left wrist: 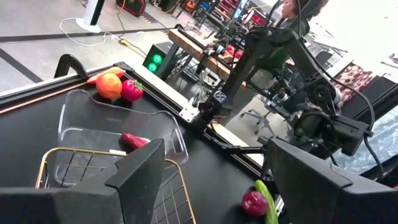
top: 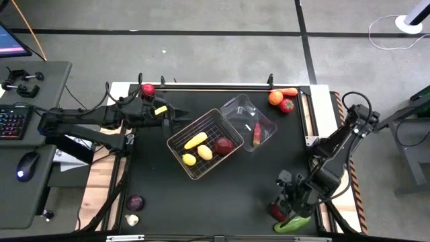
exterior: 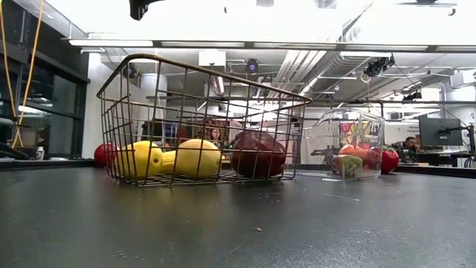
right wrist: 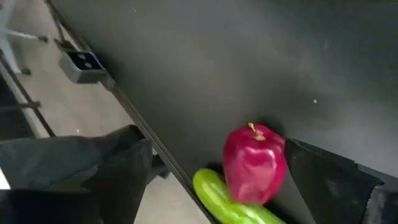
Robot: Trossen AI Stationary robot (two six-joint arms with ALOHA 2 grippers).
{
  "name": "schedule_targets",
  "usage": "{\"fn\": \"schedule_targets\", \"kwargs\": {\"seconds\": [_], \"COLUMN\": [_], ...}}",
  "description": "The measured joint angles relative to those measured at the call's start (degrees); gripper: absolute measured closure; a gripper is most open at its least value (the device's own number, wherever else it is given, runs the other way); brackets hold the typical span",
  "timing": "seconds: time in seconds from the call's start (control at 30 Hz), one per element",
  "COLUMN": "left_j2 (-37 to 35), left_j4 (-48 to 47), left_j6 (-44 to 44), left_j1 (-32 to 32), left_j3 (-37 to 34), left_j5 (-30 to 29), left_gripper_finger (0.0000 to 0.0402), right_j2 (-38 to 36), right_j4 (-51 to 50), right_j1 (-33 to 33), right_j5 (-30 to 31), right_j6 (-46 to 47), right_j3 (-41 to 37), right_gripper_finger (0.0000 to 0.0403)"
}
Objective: Sort produce into baskets
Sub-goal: Put the apple into the gold wire basket
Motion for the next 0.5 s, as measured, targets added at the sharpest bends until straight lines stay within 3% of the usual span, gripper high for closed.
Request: {"fn": "schedule_targets", "kwargs": {"seconds": [0.27, 0.5], "left_j2": [0.00, 0.00], "left_j4": [-0.23, -0.22], "left_j6": [-0.51, -0.51], "left_j1": [-0.01, -0.02], "left_j3": [0.00, 0.00], "left_j5": [0.00, 0.00], "left_gripper_finger": [0.0131, 0.0131], "right_j2": [6.27, 9.60], "right_j4": [-1.04, -0.56], "right_j1": [-0.77, -0.76], "right_j5": [-14.90, -18.97], "right_j6": [0.53, 1.43], "right_j3": [-0.02, -0.02], "right_gripper_finger": [0.0006, 0.0017]}}
